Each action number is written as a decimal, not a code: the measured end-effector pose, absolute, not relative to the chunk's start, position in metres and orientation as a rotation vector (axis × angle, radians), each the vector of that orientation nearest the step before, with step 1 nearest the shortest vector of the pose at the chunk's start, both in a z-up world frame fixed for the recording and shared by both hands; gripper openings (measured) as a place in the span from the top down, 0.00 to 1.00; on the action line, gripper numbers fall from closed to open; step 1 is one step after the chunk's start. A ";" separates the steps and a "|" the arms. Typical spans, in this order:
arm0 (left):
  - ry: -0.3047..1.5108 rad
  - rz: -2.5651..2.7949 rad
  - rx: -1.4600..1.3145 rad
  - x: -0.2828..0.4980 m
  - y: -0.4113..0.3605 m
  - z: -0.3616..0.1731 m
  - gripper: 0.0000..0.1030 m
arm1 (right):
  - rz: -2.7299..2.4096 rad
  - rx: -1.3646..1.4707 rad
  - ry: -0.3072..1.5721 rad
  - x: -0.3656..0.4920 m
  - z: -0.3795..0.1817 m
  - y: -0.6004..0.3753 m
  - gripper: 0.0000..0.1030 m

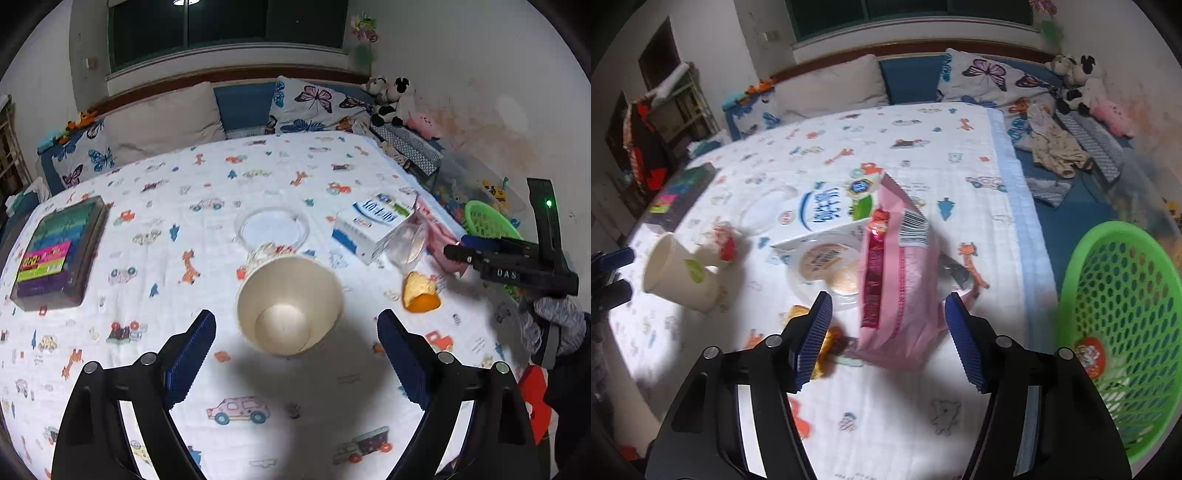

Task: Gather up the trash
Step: 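Grasp the pink snack bag with the right gripper while the left grasps the white paper cup, then carry the pink bag and white cup to the green basket and release both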

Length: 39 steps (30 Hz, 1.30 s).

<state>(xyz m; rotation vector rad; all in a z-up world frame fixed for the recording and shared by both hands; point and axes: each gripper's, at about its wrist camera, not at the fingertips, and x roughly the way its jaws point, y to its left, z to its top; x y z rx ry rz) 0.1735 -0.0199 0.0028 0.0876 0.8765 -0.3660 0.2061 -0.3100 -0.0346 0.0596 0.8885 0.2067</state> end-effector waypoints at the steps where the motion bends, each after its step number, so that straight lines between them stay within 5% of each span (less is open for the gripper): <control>1: 0.881 -0.366 0.088 0.174 -0.019 0.000 0.16 | 0.204 0.054 0.889 0.207 -0.037 -0.310 0.51; 15: 0.938 -0.366 0.099 0.196 -0.021 -0.038 0.16 | 0.202 0.110 0.845 0.194 -0.030 -0.320 0.72; 28: 0.950 -0.395 0.013 0.203 -0.015 -0.051 0.42 | 0.214 0.192 0.795 0.169 -0.014 -0.339 0.76; 39: 0.924 -0.417 0.027 0.190 -0.018 -0.038 0.43 | 0.190 0.319 0.726 0.133 0.008 -0.381 0.77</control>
